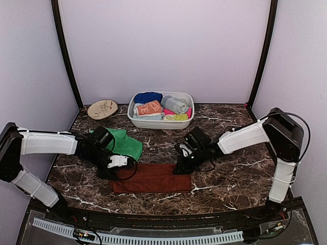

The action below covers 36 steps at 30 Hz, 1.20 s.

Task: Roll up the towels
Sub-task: Smooth out the towel at the center of the board, then rotate the towel at the center of the board.

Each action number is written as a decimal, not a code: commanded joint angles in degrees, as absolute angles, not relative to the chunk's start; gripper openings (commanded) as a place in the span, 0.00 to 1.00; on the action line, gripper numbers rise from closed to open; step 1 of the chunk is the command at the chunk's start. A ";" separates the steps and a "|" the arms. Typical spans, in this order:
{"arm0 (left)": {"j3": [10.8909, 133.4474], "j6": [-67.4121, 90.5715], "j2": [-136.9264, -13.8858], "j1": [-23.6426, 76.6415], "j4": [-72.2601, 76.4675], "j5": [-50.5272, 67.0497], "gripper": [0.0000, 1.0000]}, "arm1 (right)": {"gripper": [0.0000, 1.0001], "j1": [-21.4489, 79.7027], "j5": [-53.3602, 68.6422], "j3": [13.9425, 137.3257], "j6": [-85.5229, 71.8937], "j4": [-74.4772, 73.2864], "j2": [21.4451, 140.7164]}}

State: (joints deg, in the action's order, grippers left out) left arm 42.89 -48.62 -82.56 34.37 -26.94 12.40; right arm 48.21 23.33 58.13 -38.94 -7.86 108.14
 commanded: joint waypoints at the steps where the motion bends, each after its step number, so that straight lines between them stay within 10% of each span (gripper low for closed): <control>1: 40.97 -52.11 -76.74 34.54 -29.53 4.45 0.48 | 0.03 47.46 16.80 50.90 -40.45 -16.84 107.33; 16: 55.90 -47.31 -79.70 33.61 -34.05 8.39 0.53 | 0.11 51.87 12.19 50.55 -41.72 -29.19 88.40; 28: 58.71 -39.97 -74.53 14.55 -33.00 14.60 0.87 | 0.09 61.79 18.15 89.18 -20.23 -37.54 121.38; 36: 56.26 -42.59 -73.10 10.64 -34.71 14.05 0.85 | 0.06 63.16 21.90 100.25 -18.02 -37.85 132.84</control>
